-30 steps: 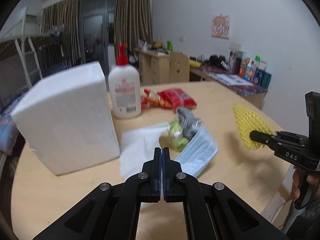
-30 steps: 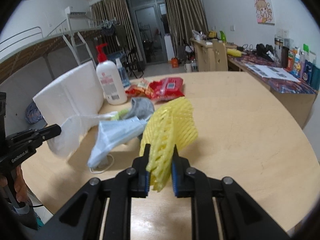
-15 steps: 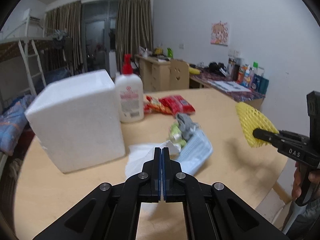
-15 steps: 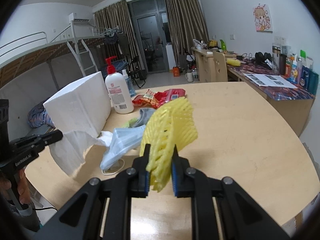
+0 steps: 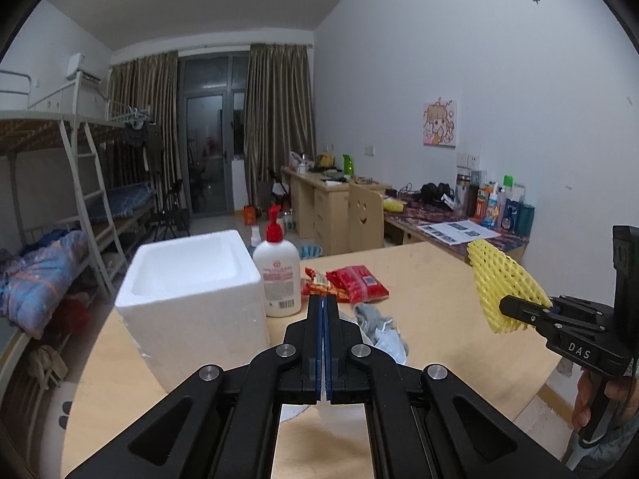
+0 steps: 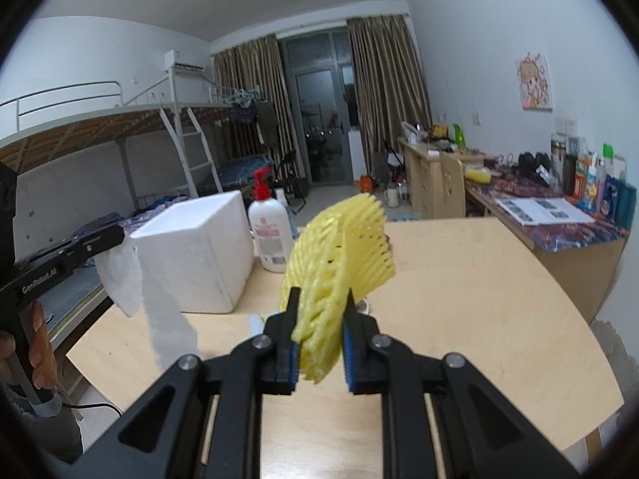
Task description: Organize soft objects
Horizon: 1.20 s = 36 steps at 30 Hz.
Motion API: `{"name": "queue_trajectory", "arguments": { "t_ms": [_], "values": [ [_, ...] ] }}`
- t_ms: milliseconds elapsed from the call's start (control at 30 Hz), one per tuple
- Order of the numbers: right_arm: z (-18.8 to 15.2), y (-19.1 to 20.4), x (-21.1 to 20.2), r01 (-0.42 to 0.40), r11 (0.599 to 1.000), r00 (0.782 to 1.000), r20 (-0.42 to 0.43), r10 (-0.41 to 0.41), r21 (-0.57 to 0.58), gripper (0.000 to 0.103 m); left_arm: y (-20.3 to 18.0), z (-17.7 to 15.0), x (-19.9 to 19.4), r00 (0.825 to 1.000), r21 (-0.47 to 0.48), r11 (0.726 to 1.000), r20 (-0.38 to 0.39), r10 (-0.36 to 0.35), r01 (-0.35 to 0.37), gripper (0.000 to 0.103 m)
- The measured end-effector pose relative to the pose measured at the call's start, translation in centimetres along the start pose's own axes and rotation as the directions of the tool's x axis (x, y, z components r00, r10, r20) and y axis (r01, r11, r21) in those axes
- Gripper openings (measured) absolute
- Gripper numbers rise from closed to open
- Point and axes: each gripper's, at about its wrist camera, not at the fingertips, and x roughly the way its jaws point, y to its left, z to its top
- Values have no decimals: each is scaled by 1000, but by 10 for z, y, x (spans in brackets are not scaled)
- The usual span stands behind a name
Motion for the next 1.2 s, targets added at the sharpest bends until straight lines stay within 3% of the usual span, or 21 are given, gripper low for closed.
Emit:
{"name": "queue_trajectory", "arguments": {
  "t_ms": [233,567,833,1200],
  "values": [
    [1,7,-10,-24,1000,999,32,24,-14,20,0,5,-27,999,-6,1000,46,27,-27,0],
    [2,17,-8,-57,998,998,32,58,-39,20,5,-2,-37,998,-22,998,33,55,-54,0],
    [8,39,10,-144,987,989,16,146,-76,20,21,-6,-47,993,-53,992,29,113,-112,0],
    [17,70,38,-274,954,962,-20,274,-123,20,52,-14,-57,974,-109,969,9,226,-223,0]
  ]
}}
